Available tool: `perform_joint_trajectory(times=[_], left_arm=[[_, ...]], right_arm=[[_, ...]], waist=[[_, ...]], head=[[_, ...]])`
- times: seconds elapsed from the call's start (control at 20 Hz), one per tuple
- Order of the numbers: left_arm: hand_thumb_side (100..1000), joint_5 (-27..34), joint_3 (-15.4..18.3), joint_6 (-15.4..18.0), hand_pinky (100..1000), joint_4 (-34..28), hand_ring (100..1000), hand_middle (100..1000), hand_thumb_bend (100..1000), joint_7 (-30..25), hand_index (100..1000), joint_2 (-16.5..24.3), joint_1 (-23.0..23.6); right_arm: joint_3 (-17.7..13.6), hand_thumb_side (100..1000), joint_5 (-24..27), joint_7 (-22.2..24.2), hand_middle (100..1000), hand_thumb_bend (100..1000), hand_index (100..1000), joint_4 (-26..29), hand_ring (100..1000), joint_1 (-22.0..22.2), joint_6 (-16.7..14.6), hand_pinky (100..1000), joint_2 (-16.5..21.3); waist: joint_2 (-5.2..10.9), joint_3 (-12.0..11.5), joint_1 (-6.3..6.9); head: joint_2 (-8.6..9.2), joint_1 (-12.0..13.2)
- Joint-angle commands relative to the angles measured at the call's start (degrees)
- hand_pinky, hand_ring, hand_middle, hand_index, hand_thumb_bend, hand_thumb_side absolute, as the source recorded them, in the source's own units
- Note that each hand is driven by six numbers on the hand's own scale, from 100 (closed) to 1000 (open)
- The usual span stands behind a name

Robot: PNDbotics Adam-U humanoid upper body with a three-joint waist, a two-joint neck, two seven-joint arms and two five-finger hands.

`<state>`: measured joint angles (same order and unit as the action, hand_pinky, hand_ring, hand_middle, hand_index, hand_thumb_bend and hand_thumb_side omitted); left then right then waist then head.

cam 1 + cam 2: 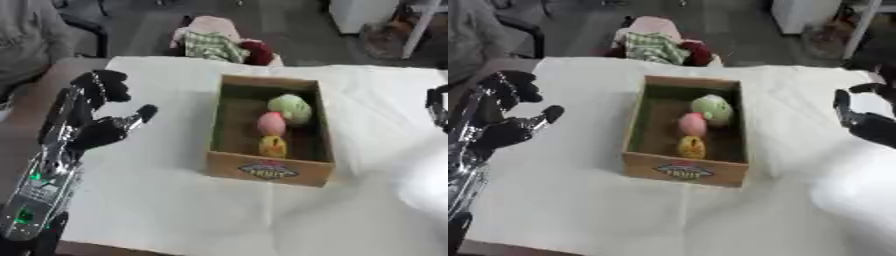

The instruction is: Pick up objects on the table and place them in the box.

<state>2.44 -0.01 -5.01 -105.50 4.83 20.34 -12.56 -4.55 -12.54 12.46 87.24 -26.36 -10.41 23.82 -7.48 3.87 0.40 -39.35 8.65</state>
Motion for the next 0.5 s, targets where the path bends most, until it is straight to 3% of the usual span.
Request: perform_joint_trajectory(times=[0.05, 0.5], left_arm=[[100, -0.36, 0.74, 0.2, 687, -1.06, 552, 509, 688, 0.16, 664, 0.45, -0.31], [100, -0.32, 0.95, 0.16, 686, -1.09, 550, 507, 691, 0.48, 661, 0.1, -0.14]], right_arm=[[-1.16, 100, 1.08, 0.12, 812, 100, 808, 3.19, 1000, 0.01, 1.15, 736, 0.46], [-1.34, 100, 1.89, 0.81, 806, 100, 800, 4.9, 1000, 1.2, 2.25, 734, -0.69]], waist=[[0.66, 0.02, 0.0], [0.51, -0.1, -0.09]], head=[[-0.37, -0.03], [-0.37, -0.05]])
